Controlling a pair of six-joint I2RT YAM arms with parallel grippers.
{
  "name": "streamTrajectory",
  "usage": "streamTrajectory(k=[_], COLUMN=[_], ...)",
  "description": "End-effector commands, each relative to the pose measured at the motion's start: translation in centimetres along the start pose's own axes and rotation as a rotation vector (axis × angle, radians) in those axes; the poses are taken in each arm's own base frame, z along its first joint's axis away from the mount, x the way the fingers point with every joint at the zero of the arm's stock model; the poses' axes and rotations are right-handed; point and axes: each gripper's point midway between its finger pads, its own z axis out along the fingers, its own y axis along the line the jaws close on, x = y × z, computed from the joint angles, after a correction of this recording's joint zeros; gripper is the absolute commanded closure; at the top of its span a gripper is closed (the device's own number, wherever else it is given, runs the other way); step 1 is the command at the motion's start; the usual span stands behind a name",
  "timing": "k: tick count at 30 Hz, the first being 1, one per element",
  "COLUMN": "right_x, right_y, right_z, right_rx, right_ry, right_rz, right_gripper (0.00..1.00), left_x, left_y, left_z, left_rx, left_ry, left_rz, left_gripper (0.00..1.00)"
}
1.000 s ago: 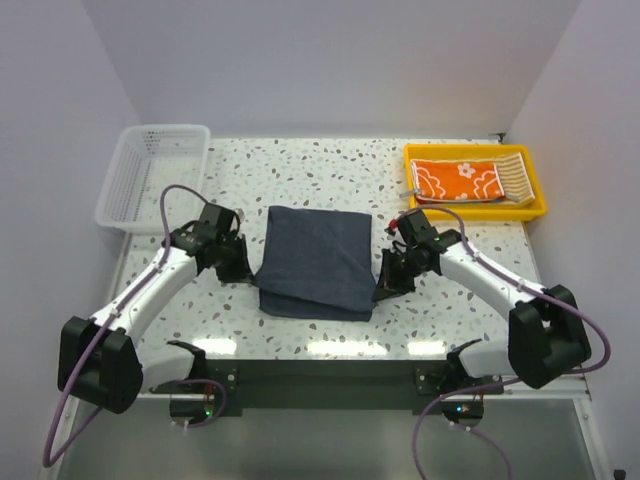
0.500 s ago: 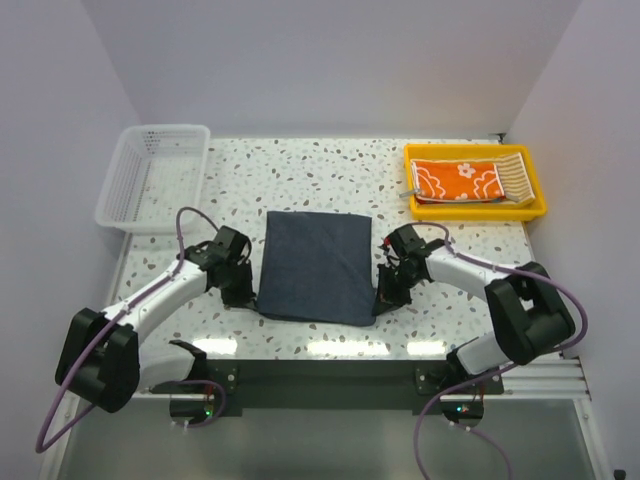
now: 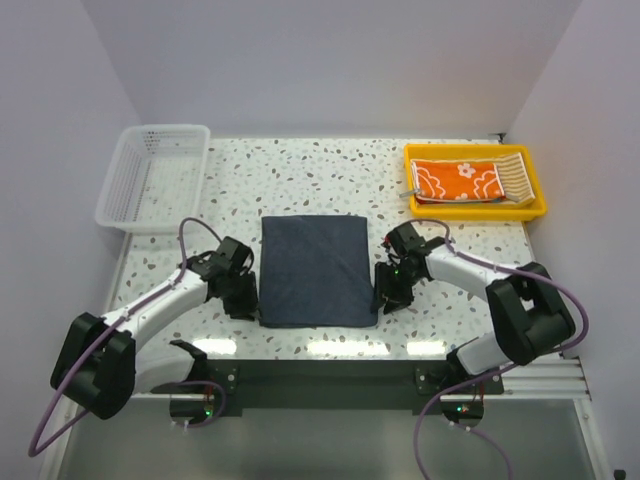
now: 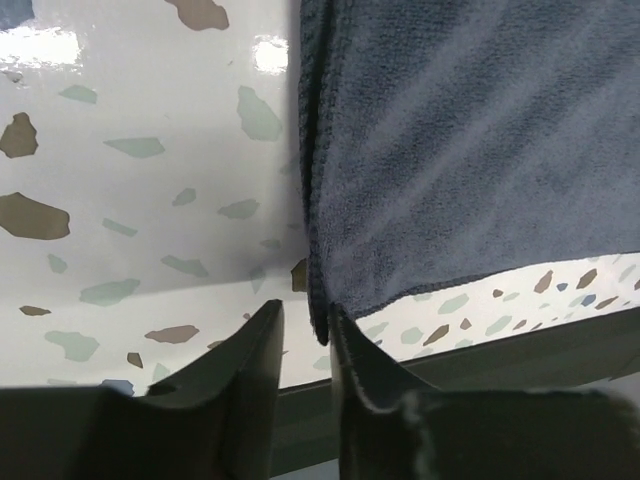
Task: Fold and stack the towels
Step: Fold the towel
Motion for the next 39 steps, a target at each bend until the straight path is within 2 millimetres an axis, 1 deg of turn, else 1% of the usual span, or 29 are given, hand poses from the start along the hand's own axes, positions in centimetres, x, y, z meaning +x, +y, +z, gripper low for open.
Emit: streamTrajectory(k=[1, 2, 3, 4, 5, 6, 7, 8, 10, 11, 13, 14, 15, 16, 17, 19, 20, 21, 22, 23, 24, 25, 26, 27, 30, 34, 37, 39], right_x=[-2.6, -2.9, -3.0, -3.8, -4.2, -4.7, -5.7, -6.5, -8.3, -9.4, -11.2, -12.1, -13.3, -14.6, -15.7, -17.8, -18.6, -19.6, -20.3, -21.2, -21.9, -22.5, -22.9, -23.5, -24.5, -25.2, -25.6, -25.8], right_y=[1.6, 1.7, 1.9, 2.6, 2.6, 3.0, 3.9, 4.4, 5.2, 6.0, 7.4, 7.6, 8.1, 8.4, 8.4, 8.5, 8.5, 7.7, 7.4, 7.1, 6.1, 6.0, 6.2, 5.7, 5.7, 6.2, 6.2, 6.0], right_z=[-3.2, -3.7, -4.4, -5.4, -5.8, -6.4, -7.2, -7.5, -7.7, -7.8, -8.0, -7.3, -7.1, -7.4, -6.5, -6.8, -6.6, -6.2, -6.1, -6.1, -5.4, -5.4, -5.3, -5.2, -4.5, -4.0, -3.4, -2.9], right_rx=[0.002, 0.009, 0.008, -0.002, 0.015, 0.008, -0.007, -0.017, -0.021, -0.038, -0.071, -0.072, -0.079, -0.067, -0.055, -0.039, -0.041, -0.031, -0.028, -0.026, -0.024, -0.040, -0.073, -0.079, -0.119, -0.152, -0.164, -0.171], right_ry=[-0.124, -0.141, -0.150, -0.179, -0.192, -0.210, -0.242, -0.268, -0.307, -0.338, -0.370, -0.371, -0.404, -0.439, -0.448, -0.493, -0.509, -0.510, -0.521, -0.539, -0.530, -0.532, -0.529, -0.531, -0.530, -0.529, -0.528, -0.528], right_rz=[-0.073, -0.083, -0.100, -0.113, -0.129, -0.142, -0.163, -0.186, -0.208, -0.238, -0.272, -0.282, -0.294, -0.300, -0.306, -0.302, -0.295, -0.267, -0.249, -0.227, -0.200, -0.190, -0.178, -0.159, -0.136, -0.130, -0.108, -0.092], right_gripper=[0.53, 0.51, 0.47, 0.46, 0.44, 0.44, 0.43, 0.44, 0.46, 0.49, 0.51, 0.52, 0.53, 0.55, 0.57, 0.59, 0.61, 0.62, 0.62, 0.62, 0.61, 0.61, 0.61, 0.61, 0.61, 0.61, 0.61, 0.61], left_x=[-1.1, -1.3, -1.5, -1.7, -2.0, -2.2, -2.4, -3.0, -4.0, -5.2, -6.5, -8.0, -8.9, -9.8, -12.1, -14.3, -16.4, -17.4, -18.3, -20.0, -20.4, -20.9, -21.9, -22.3, -23.5, -24.7, -25.6, -26.4], left_y=[-1.8, -1.9, -2.2, -2.4, -2.6, -2.7, -2.7, -3.0, -3.3, -3.7, -4.3, -4.8, -4.6, -4.6, -5.0, -5.4, -5.8, -6.1, -6.0, -5.9, -6.1, -5.8, -6.0, -5.9, -5.9, -5.9, -6.0, -6.3], left_z=[-1.5, -1.9, -2.5, -2.9, -3.7, -4.0, -4.4, -5.1, -5.6, -6.1, -6.1, -5.7, -5.5, -5.3, -5.0, -4.8, -4.7, -4.7, -4.6, -4.3, -3.9, -2.9, -2.8, -2.4, -0.9, 0.5, 1.5, 1.4], left_rx=[0.065, 0.072, 0.078, 0.084, 0.083, 0.081, 0.078, 0.076, 0.067, 0.067, 0.067, 0.058, 0.031, 0.016, 0.004, 0.004, 0.014, 0.025, 0.020, 0.019, 0.036, 0.030, 0.053, 0.057, 0.064, 0.064, 0.068, 0.073], left_ry=[-0.056, -0.071, -0.078, -0.087, -0.105, -0.113, -0.122, -0.149, -0.180, -0.221, -0.253, -0.284, -0.301, -0.313, -0.348, -0.381, -0.415, -0.423, -0.434, -0.454, -0.449, -0.435, -0.446, -0.439, -0.427, -0.423, -0.416, -0.437], left_rz=[-0.008, -0.006, -0.005, -0.004, -0.004, -0.002, 0.001, 0.004, 0.010, 0.012, 0.034, 0.047, 0.052, 0.063, 0.062, 0.076, 0.072, 0.071, 0.079, 0.070, 0.074, 0.080, 0.075, 0.073, 0.071, 0.071, 0.075, 0.084], left_gripper=[0.67, 0.64, 0.58, 0.52, 0.47, 0.40, 0.37, 0.36, 0.37, 0.39, 0.41, 0.42, 0.43, 0.44, 0.44, 0.46, 0.46, 0.46, 0.46, 0.45, 0.44, 0.45, 0.45, 0.45, 0.45, 0.46, 0.48, 0.49])
